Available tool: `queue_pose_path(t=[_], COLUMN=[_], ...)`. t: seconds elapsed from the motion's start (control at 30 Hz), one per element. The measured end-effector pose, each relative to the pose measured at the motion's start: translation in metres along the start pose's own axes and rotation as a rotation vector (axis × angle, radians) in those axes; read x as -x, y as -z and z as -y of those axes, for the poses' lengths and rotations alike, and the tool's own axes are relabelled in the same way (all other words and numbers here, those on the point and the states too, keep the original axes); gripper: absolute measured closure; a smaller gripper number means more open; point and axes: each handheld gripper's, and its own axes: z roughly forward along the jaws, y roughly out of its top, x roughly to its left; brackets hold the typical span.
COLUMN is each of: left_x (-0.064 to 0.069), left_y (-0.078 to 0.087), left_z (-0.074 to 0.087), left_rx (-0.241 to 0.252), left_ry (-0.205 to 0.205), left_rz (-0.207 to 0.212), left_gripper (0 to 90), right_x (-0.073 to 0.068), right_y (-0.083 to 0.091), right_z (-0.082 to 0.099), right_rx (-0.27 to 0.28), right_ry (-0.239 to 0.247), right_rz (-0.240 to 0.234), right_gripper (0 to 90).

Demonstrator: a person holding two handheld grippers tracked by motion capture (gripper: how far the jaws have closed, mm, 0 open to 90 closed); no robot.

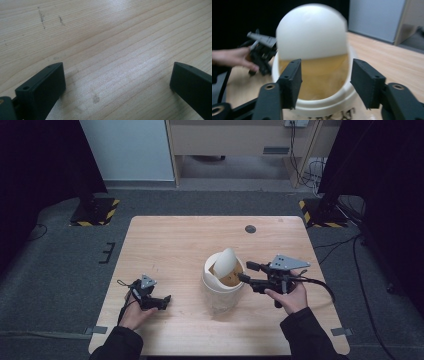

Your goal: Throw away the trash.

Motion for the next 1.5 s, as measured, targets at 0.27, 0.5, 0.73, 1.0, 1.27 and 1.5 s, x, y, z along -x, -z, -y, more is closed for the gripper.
queue_pose_path(t=[0.27, 0.5, 0.73, 1.0, 1.27, 1.5], left_x=[0.000, 0.000, 0.000, 0.000, 0.000, 0.000], left_y=[0.000, 0.000, 0.000, 0.000, 0.000, 0.000], left_z=[0.000, 0.000, 0.000, 0.000, 0.000, 0.000], left_rx=[0.000, 0.000, 0.000, 0.000, 0.000, 0.000], left_ry=[0.000, 0.000, 0.000, 0.000, 0.001, 0.002], left_rz=[0.000, 0.000, 0.000, -0.001, -0.001, -0.002], left_gripper=[0.0, 0.0, 0.0, 0.0, 0.0, 0.0], right_x=[0.022, 0.042, 0.060, 0.080, 0.093, 0.099], right_y=[0.012, 0.018, 0.019, 0.021, 0.019, 0.022], right_z=[0.011, 0.028, 0.049, 0.076, 0.091, 0.098], right_rx=[0.023, -0.008, -0.081, -0.187, -0.265, -0.341], right_ry=[-0.050, -0.091, -0.121, -0.148, -0.156, -0.149], right_rz=[0.124, 0.203, 0.262, 0.335, 0.366, 0.424], right_gripper=[28.8, 23.2, 19.0, 17.8, 16.6, 16.3])
